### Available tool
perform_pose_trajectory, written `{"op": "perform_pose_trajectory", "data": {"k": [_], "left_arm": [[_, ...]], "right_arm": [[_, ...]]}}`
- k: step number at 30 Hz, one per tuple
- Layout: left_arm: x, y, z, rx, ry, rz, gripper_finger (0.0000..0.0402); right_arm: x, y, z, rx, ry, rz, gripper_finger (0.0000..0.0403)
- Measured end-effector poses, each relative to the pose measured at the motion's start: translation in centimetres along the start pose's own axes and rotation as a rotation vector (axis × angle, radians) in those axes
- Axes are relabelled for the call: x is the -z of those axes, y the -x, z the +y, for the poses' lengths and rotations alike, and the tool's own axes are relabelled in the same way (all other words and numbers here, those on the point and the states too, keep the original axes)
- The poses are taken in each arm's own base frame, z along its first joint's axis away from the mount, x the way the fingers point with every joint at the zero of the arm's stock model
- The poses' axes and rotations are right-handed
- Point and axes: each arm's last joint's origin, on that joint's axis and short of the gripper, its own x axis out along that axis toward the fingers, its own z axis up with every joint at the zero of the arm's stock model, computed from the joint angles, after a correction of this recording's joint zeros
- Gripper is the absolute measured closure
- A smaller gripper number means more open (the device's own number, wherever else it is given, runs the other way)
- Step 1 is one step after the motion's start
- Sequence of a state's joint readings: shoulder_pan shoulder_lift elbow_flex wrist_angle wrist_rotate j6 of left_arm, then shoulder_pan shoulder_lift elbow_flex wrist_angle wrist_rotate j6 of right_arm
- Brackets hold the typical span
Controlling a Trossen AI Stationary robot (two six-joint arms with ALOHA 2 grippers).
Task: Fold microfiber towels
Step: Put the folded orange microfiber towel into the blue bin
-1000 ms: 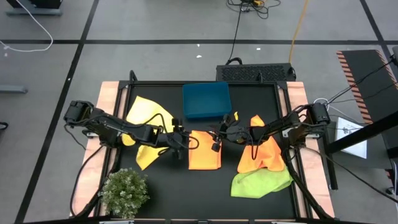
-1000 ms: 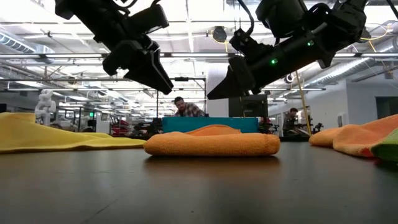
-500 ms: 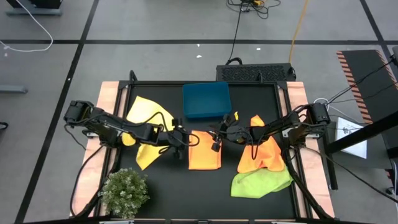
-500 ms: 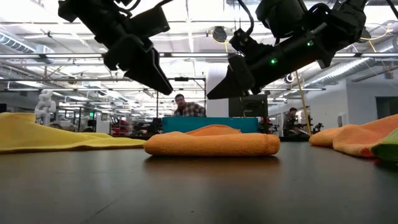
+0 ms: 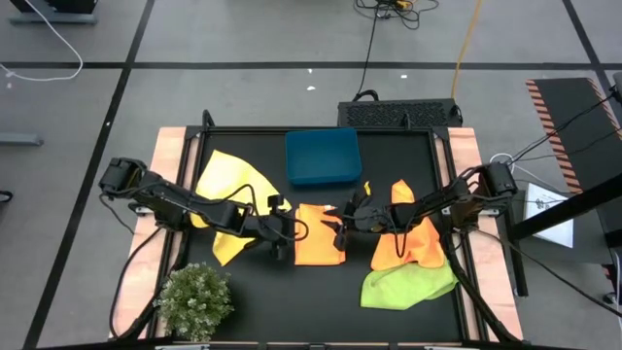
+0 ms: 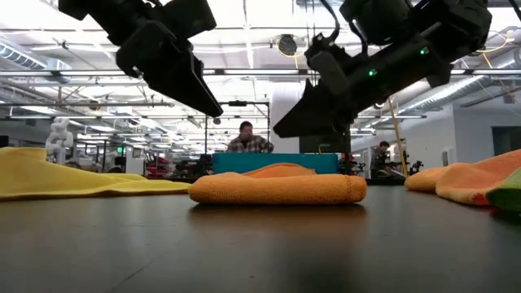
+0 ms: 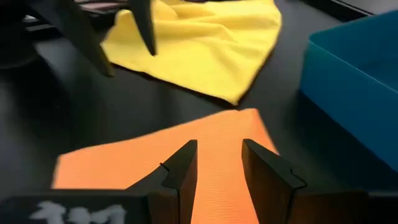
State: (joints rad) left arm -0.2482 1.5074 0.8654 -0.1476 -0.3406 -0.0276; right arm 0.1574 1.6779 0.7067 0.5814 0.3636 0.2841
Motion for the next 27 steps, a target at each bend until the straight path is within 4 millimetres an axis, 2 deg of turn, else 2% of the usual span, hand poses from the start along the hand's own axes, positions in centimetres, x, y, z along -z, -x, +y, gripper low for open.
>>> {"op": "perform_pose_trajectory", "data": {"k": [4, 12, 15, 19, 27], "left_arm": [[-0.6, 0.0, 0.0, 0.000, -0.025, -0.058, 0.0238], [-1.2, 0.1, 0.0, 0.002, -0.035, -0.115, 0.0238], [-1.2, 0.1, -0.3, 0.079, -0.062, -0.119, 0.0238], [-1.1, -0.3, -1.5, 0.223, -0.107, -0.141, 0.0238], [-0.3, -2.4, -4.1, 0.258, -0.175, -0.144, 0.0238]], "right_arm": [[-0.4, 0.2, 0.5, -0.024, 0.008, -0.044, 0.0287], [0.0, 0.5, 1.3, -0.044, 0.018, -0.028, 0.0287], [0.0, 0.5, 1.2, -0.043, 0.039, -0.029, 0.0287], [-0.2, 0.3, 0.9, -0.033, 0.053, -0.037, 0.0287], [-0.5, 0.2, 0.6, -0.027, 0.056, -0.055, 0.0287]]}}
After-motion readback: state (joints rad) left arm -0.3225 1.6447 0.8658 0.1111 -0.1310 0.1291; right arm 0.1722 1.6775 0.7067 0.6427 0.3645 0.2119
